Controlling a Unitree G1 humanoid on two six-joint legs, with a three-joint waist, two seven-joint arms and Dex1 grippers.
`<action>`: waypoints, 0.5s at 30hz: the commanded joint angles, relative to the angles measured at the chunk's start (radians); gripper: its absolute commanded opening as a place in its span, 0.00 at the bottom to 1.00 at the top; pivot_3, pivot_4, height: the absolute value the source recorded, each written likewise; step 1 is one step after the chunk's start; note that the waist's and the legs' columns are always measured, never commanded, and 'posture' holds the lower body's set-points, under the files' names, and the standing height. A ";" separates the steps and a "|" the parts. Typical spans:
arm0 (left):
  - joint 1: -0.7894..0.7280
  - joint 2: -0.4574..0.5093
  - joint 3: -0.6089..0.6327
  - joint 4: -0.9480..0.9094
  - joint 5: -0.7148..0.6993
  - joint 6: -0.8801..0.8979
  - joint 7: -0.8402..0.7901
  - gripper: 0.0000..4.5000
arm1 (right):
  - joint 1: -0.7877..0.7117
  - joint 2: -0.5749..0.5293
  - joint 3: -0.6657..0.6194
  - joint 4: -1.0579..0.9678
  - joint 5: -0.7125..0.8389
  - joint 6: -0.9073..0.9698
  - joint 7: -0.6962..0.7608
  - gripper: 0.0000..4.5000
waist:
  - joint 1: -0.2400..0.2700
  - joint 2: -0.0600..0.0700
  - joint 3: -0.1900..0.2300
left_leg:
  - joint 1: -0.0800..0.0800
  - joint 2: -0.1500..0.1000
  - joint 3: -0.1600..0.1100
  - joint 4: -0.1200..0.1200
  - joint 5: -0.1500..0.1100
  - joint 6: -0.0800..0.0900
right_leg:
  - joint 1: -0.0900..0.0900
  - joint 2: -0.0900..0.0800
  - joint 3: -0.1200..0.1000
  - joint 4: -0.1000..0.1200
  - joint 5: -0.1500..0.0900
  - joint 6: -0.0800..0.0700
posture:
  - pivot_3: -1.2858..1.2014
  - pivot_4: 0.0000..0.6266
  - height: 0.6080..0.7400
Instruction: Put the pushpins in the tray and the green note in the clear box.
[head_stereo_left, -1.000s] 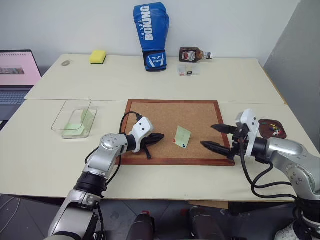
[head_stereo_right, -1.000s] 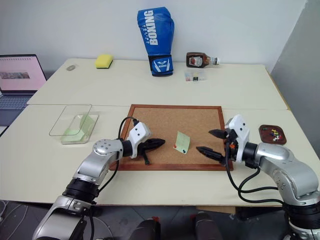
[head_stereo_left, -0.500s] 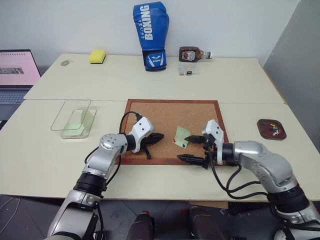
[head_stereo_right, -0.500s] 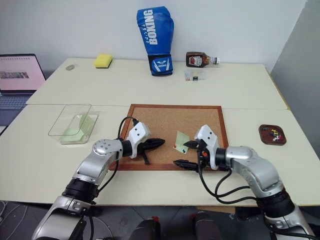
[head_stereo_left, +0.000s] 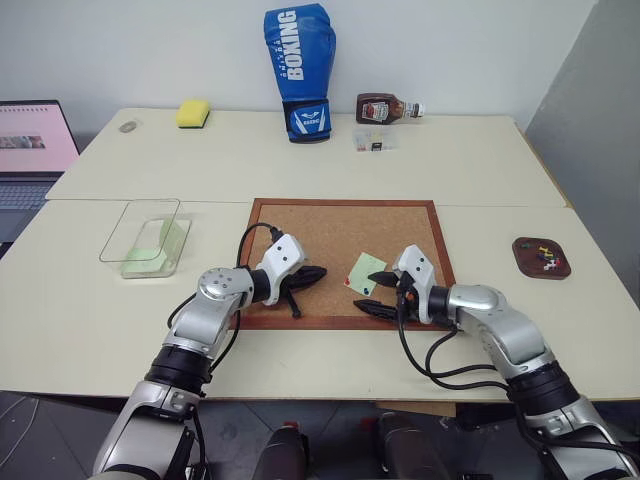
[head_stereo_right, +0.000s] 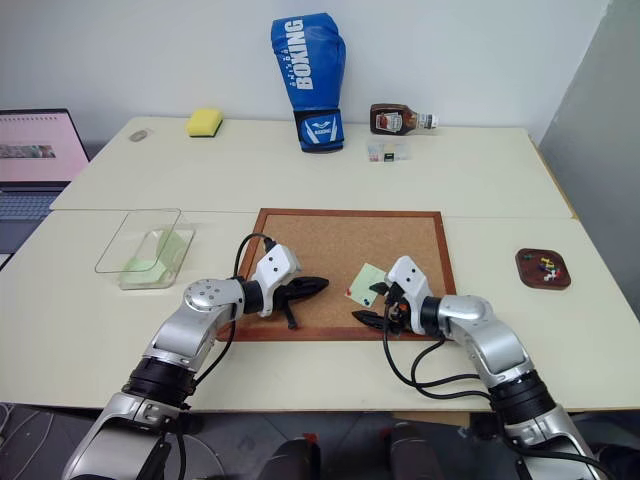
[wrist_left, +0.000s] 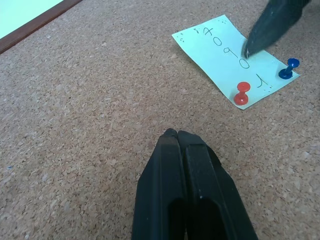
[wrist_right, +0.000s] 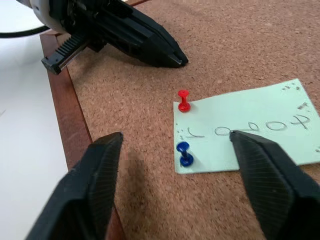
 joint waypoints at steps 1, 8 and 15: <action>0.004 0.010 -0.006 0.006 0.028 0.009 0.011 0.00 | -0.014 0.017 -0.026 -0.015 0.000 -0.018 -0.001 0.58 | 0.000 0.000 0.000 | 0.000 0.000 0.000 0.000 0.000 0.000 | 0.000 0.000 0.000 0.000 0.000 0.000 | 0.52 0.24 1.00; 0.006 0.012 -0.006 0.001 0.028 0.012 0.010 0.00 | -0.015 0.022 -0.034 -0.003 -0.014 -0.028 0.001 0.28 | 0.000 0.000 0.000 | 0.000 0.000 0.000 0.000 0.000 0.000 | 0.000 0.000 0.000 0.000 0.000 0.000 | 0.52 0.24 1.00; 0.004 0.009 -0.006 -0.004 0.025 0.017 0.011 0.00 | -0.018 0.011 -0.027 0.026 -0.062 -0.055 -0.002 0.00 | 0.000 0.000 0.000 | 0.000 0.000 0.000 0.000 0.000 0.000 | 0.000 0.000 0.000 0.000 0.000 0.000 | 0.52 0.24 1.00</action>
